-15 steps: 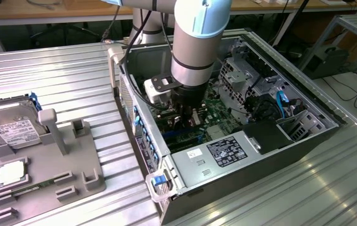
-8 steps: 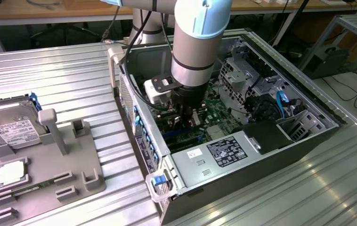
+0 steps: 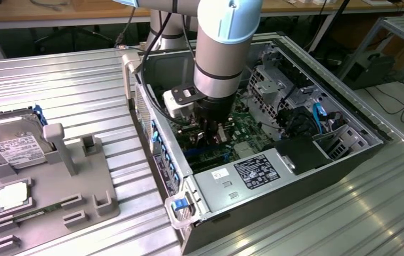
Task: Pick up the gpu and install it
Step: 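Insert the gpu into the slot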
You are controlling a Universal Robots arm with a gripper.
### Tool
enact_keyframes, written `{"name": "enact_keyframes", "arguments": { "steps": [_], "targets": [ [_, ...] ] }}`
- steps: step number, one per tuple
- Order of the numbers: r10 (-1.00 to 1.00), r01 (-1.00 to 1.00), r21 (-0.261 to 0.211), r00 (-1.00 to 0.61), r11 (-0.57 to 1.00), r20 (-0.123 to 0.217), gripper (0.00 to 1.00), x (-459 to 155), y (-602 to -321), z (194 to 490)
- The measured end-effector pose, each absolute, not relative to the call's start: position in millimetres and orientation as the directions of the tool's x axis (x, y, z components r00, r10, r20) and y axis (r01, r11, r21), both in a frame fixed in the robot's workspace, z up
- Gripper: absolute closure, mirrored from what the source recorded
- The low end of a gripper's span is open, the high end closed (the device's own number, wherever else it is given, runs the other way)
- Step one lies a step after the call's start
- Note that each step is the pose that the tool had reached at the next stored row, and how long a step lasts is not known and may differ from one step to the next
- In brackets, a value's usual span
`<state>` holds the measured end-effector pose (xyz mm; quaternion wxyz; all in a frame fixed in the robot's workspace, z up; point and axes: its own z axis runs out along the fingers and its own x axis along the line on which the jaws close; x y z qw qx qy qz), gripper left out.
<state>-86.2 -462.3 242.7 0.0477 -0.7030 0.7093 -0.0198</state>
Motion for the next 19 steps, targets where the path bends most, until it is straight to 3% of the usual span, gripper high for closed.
{"name": "enact_keyframes", "arguments": {
  "steps": [19],
  "targets": [
    [-0.999, -0.995, -0.095, -0.007, 0.011, -0.038, 0.71, -86.4, -462.0, 238.7]
  ]
}}
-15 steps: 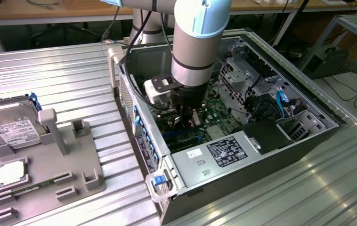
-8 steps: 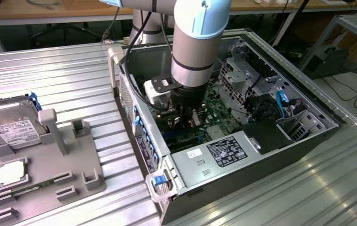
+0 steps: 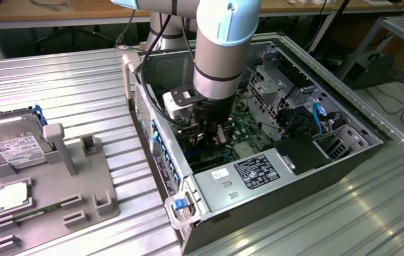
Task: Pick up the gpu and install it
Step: 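Insert the gpu into the slot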
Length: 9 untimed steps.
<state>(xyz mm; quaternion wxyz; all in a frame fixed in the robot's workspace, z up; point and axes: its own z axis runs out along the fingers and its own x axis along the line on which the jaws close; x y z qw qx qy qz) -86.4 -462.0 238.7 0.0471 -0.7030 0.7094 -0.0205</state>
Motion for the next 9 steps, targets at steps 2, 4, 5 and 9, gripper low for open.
{"name": "enact_keyframes", "arguments": {
  "steps": [2, 4, 5, 9],
  "targets": [
    [-0.999, -0.995, -0.095, -0.007, 0.011, -0.038, 0.71, -86.4, -462.0, 238.7],
    [-0.999, -0.995, -0.095, -0.007, 0.011, -0.038, 0.71, -87.3, -462.0, 238.2],
    [-0.999, -0.995, -0.095, -0.007, 0.011, -0.038, 0.71, -88.0, -461.9, 237.5],
    [-0.999, -0.996, -0.094, -0.007, 0.011, -0.038, 0.71, -89.6, -462.0, 235.8]
  ]
}}
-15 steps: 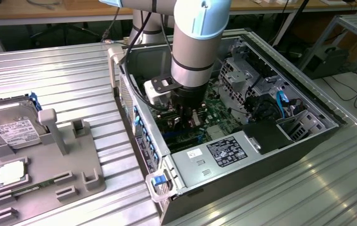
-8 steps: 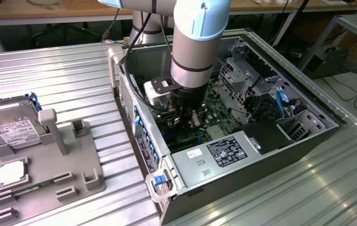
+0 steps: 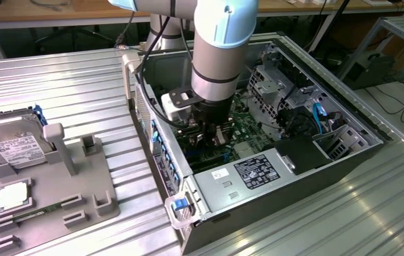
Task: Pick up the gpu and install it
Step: 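Insert the gpu into the slot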
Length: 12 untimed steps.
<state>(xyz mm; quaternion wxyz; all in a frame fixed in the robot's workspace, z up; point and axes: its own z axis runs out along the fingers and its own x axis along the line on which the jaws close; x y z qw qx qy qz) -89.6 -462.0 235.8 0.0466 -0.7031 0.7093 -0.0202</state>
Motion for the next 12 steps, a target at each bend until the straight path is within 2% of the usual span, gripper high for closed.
{"name": "enact_keyframes", "arguments": {
  "steps": [12],
  "targets": [
    [-0.999, -0.996, -0.092, -0.007, 0.011, -0.039, 0.71, -89.8, -461.8, 235.3]
  ]
}}
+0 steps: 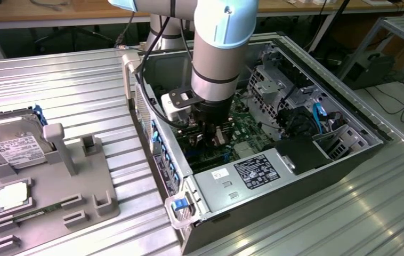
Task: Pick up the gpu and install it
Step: 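Insert the gpu into the slot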
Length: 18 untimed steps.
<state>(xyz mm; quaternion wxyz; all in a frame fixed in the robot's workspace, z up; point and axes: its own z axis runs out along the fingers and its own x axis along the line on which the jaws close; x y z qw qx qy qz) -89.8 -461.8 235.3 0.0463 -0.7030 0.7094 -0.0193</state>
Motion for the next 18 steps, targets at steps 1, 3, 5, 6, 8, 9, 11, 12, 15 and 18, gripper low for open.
{"name": "enact_keyframes", "arguments": {
  "steps": [1, 3, 5, 6, 8, 9, 11, 12, 15, 18],
  "targets": [
    [-0.999, -0.996, -0.092, -0.007, 0.011, -0.039, 0.71, -89.8, -461.4, 235.3],
    [-0.999, -0.996, -0.092, -0.007, 0.011, -0.038, 0.71, -89.8, -460.3, 235.4],
    [-0.999, -0.996, -0.092, -0.007, 0.011, -0.038, 0.71, -89.3, -459.3, 235.4],
    [-0.999, -0.996, -0.092, -0.007, 0.011, -0.038, 0.71, -89.2, -459.2, 235.3],
    [-0.999, -0.996, -0.092, -0.007, 0.011, -0.039, 0.71, -88.9, -459.0, 235.1],
    [-0.999, -0.996, -0.092, -0.007, 0.011, -0.039, 0.71, -88.8, -458.9, 235.1],
    [-0.999, -0.996, -0.092, -0.007, 0.011, -0.038, 0.71, -88.8, -458.8, 235.1],
    [-0.999, -0.996, -0.092, -0.007, 0.011, -0.038, 0.71, -88.7, -458.8, 235.0],
    [-0.999, -0.996, -0.092, -0.007, 0.011, -0.038, 0.71, -88.9, -458.5, 232.8],
    [-0.999, -0.996, -0.092, -0.007, 0.011, -0.040, 0.71, -89.1, -458.4, 231.7]
  ]
}}
